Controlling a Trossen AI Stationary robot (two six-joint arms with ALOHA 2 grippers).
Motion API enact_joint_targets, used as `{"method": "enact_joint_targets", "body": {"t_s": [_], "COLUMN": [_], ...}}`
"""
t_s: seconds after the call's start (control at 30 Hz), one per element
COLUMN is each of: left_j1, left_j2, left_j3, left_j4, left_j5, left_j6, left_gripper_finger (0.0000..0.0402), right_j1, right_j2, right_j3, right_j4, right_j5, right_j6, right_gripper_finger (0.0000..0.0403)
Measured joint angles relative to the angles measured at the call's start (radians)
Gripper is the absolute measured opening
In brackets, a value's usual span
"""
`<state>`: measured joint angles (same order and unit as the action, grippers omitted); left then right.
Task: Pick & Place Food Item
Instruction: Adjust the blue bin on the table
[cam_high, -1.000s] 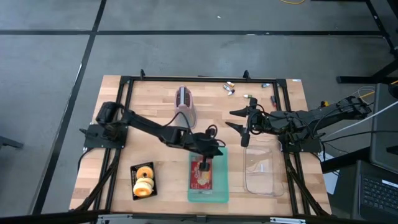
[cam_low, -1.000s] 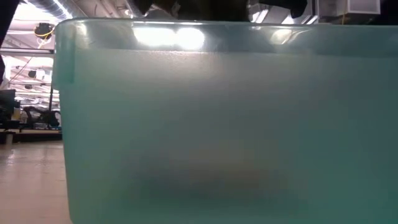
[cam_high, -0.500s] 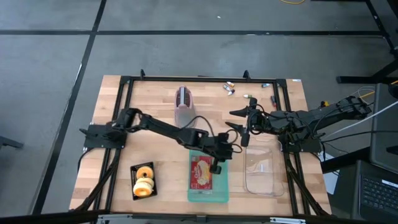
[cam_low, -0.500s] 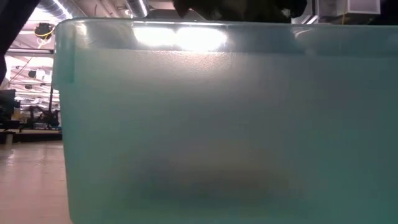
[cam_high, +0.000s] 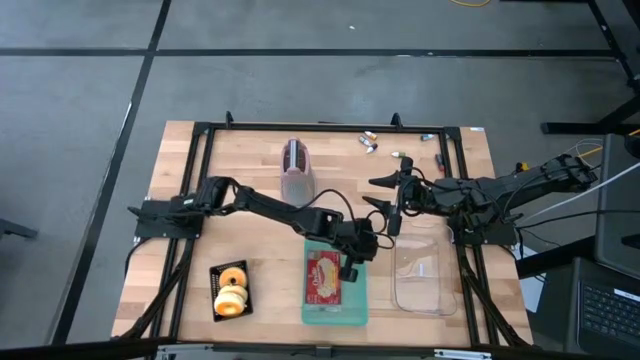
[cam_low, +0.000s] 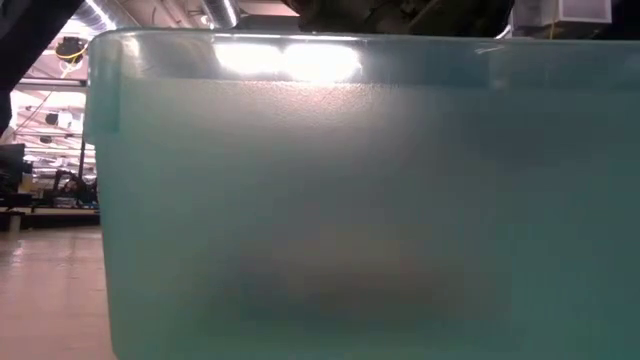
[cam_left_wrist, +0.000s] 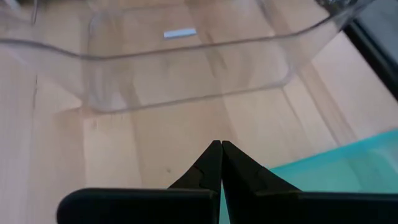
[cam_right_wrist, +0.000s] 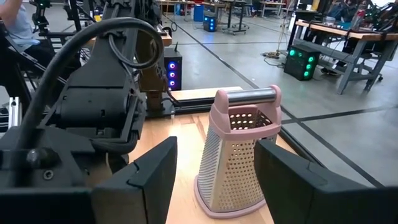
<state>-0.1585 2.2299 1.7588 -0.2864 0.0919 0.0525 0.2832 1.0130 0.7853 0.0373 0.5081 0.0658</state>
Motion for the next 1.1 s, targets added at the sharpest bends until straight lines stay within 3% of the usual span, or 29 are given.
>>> {"method": "enact_joint_targets", "body": {"t_s": [0.8, 1.1], "left_j1": [-0.008, -0.019], "left_j2": [-0.014, -0.060], "left_j3": [0.005, 0.000], "left_j4": [-0.274, -0.405], "left_j5": [0.016, -0.030], "left_j6": [-0.027, -0.032], "left_gripper_finger": [0.0002, 0.0001], "right_j1": [0.000, 0.002], "right_j2": [0.000, 0.000], "right_j3": [0.000, 0.000], "right_j4": [-0.014, -0.015], "right_j5": [-0.001, -0.004], "right_j6": [0.001, 0.009], "right_gripper_finger": [0.0212, 0.0212]}}
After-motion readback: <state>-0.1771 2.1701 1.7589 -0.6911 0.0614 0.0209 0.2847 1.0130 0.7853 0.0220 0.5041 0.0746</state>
